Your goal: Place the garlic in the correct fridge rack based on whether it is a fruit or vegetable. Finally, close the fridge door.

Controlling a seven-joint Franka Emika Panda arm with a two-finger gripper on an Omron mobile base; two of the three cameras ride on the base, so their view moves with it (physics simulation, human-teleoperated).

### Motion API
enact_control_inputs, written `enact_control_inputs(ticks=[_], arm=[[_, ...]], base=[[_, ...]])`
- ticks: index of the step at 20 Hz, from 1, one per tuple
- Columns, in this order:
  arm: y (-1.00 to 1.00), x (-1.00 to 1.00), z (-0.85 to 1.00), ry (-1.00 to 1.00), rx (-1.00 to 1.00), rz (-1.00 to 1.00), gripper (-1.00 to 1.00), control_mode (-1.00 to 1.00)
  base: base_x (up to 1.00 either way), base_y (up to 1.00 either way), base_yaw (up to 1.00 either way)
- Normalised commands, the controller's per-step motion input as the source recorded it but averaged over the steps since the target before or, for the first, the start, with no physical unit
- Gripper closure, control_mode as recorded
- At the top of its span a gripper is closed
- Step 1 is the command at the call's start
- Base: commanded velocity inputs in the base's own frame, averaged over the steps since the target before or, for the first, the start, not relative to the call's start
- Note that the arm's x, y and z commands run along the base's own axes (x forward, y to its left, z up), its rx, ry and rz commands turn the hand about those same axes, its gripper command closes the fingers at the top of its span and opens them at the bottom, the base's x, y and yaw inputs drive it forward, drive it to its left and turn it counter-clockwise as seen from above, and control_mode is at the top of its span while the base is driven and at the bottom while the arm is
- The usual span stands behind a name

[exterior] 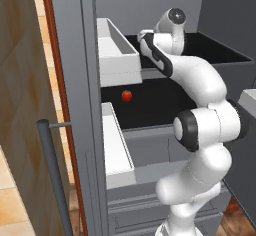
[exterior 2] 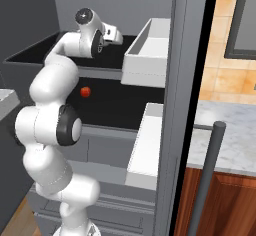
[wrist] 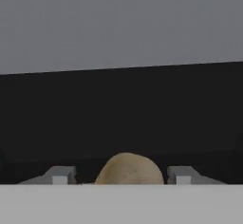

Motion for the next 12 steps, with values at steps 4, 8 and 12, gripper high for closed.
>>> enact_control_inputs(ticks=[4,8,12], arm=[[0.00,-0.47,0.00,0.00,0.00,0.00,-1.00,-1.00],[0.00,-0.98,0.00,-0.04,0.00,0.00,-1.00,-1.00],[0.06,-1.00,0.02,-0.13,0.00,0.00,-1.00,-1.00]], base=[[0.00,0.00,0.00],[0.00,0.00,0.00],[0.00,0.00,0.00]])
